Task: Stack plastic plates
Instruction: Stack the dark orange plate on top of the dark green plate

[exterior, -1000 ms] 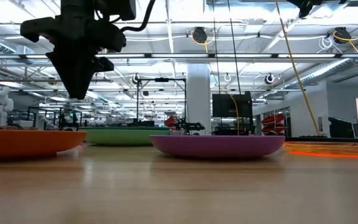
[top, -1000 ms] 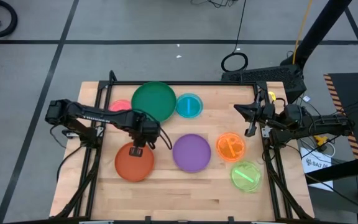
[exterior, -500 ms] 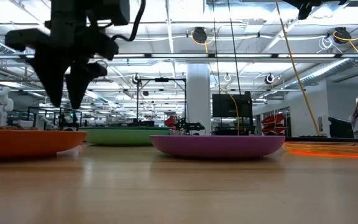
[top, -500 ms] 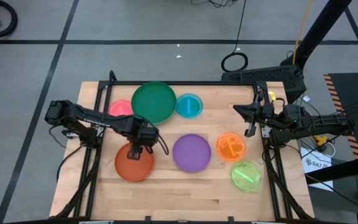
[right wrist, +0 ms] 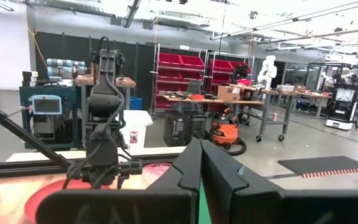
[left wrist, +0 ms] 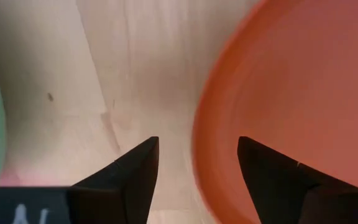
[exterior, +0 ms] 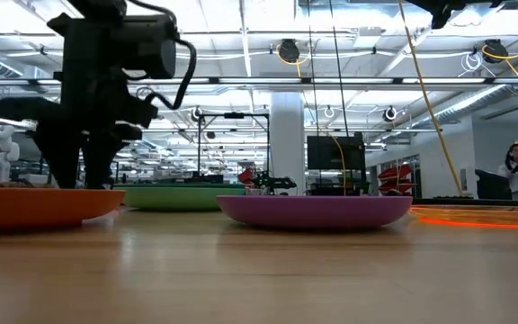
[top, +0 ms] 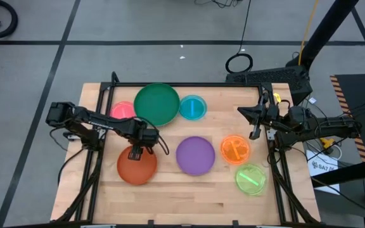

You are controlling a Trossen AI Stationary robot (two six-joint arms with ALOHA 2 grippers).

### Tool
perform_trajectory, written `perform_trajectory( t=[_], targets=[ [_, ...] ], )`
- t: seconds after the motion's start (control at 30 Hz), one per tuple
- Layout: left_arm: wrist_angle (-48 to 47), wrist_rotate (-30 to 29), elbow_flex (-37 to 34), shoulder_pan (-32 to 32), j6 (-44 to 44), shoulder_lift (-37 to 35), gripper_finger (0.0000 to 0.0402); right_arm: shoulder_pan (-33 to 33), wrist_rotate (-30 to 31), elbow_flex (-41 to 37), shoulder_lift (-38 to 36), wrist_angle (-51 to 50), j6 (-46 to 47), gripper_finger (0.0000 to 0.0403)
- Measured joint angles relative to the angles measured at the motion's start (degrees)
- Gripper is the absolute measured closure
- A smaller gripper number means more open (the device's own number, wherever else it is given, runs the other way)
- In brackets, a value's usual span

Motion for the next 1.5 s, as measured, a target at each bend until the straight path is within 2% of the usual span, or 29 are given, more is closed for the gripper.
perform_trajectory(
  t=[0.27, 0.37, 0.53, 0.77, 0.87, 1.07, 1.5],
  targets=[
    [3.5, 0.0, -3.3, 0.3, 0.0, 0.0, 0.0177, 0.0, 0.0, 0.0, 0.0, 0.0, -0.4, 0.0397],
    [4.2, 0.0, -3.3, -0.2, 0.1, 0.0, 0.0192, 0.0, 0.8, 0.0, 0.0, 0.0, -0.8, 0.0397],
    [4.2, 0.1, -3.3, -0.5, 0.4, 0.0, 0.0256, 0.0, 4.5, 0.0, 0.0, -0.4, -0.8, 0.0397],
    [3.8, 0.2, -3.2, -0.4, -0.4, -0.1, 0.0358, 0.0, 4.5, 0.0, 0.0, -0.5, -0.8, 0.0397],
    [3.7, 0.6, -3.1, -0.4, -1.1, -0.2, 0.0388, 0.0, 4.5, 0.0, 0.0, -0.4, -0.8, 0.0397],
    [1.7, 1.5, -2.2, -0.4, -1.8, -0.8, 0.0391, 0.0, 4.5, 0.0, 0.0, -0.2, -1.1, 0.0397],
    [-5.1, 1.2, 7.4, 1.0, 1.7, -4.8, 0.0392, 0.0, 4.4, 0.0, -0.1, -0.1, -1.3, 0.0397]
  ],
)
